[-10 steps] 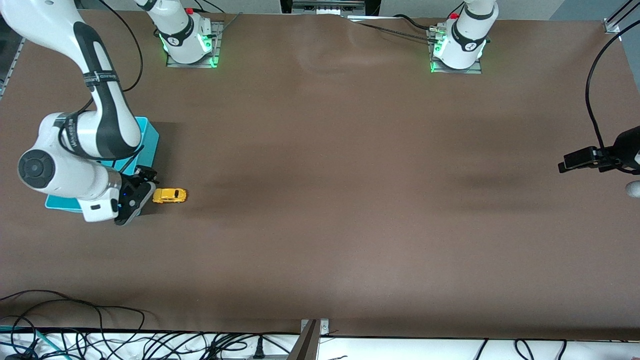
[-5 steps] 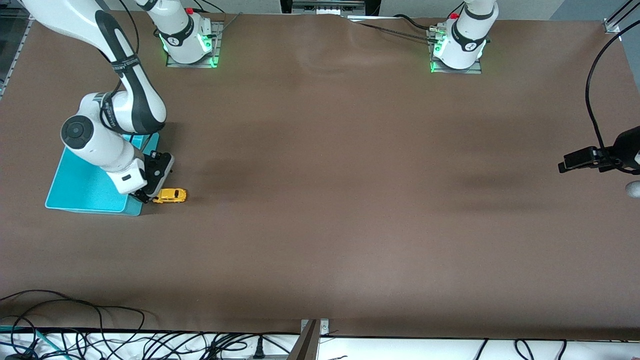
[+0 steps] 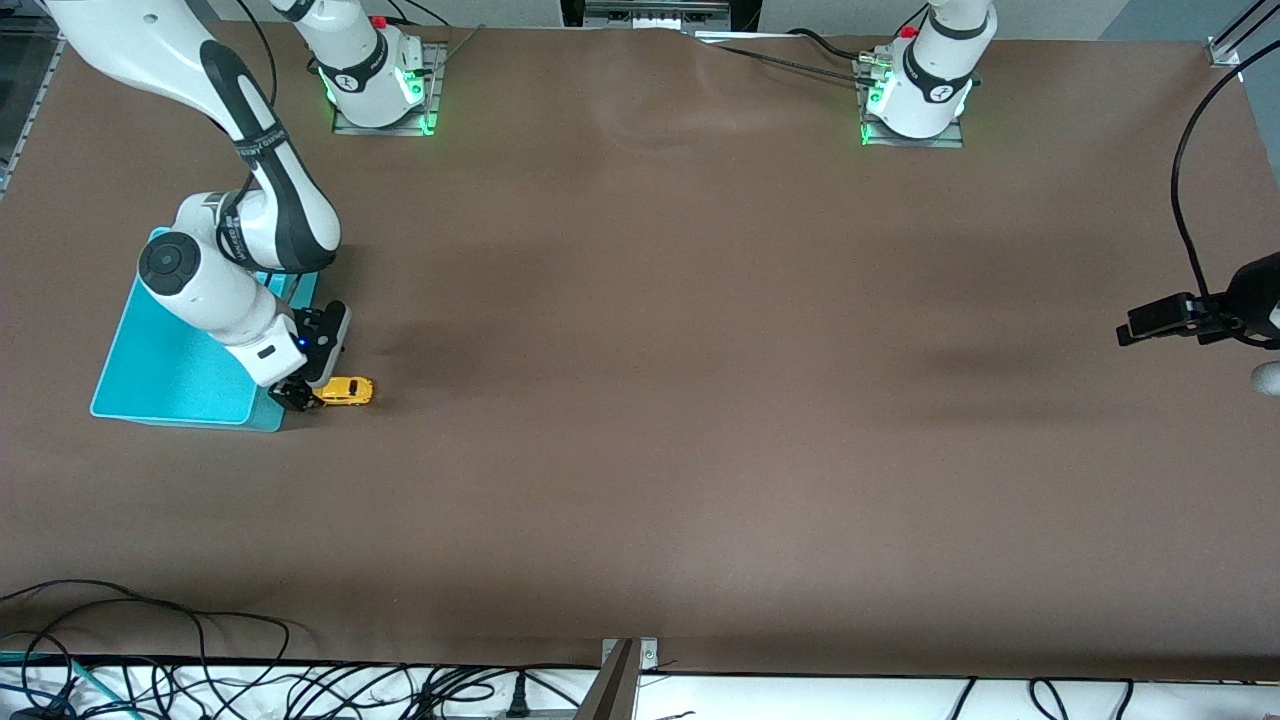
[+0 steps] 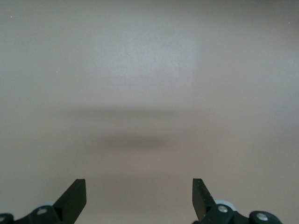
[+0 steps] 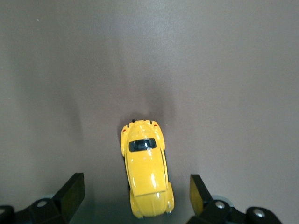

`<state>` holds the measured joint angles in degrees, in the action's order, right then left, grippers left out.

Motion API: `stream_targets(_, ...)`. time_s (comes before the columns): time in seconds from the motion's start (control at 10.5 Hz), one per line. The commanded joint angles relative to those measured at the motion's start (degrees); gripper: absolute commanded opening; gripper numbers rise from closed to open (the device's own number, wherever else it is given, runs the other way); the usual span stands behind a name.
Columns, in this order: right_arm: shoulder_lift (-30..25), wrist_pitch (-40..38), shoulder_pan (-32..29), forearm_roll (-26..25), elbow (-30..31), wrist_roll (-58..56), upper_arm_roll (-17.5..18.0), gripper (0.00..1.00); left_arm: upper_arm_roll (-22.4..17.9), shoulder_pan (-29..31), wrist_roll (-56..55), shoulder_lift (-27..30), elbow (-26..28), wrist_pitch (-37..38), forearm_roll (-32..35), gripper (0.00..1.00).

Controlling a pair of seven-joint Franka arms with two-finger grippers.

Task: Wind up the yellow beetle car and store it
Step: 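Lower the right gripper and grasp the yellow car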

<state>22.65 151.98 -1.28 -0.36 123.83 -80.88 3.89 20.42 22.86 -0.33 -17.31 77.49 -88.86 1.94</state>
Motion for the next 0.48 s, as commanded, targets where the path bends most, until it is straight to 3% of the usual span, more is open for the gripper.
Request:
stream_targets(0.0, 1.87, 3.14, -1.09, -0.43, 0.18, -3.14, 0.50, 1.00, -0.03, 0.16, 1.29, 1.05, 0.03, 0.96, -1.06, 1.00)
stream_targets(0.38, 4.07, 5.43, -1.62, -0.35, 0.18, -3.94, 0.68, 1.00, 0.06, 0.16, 1.29, 1.14, 0.03, 1.67, -1.15, 1.00)
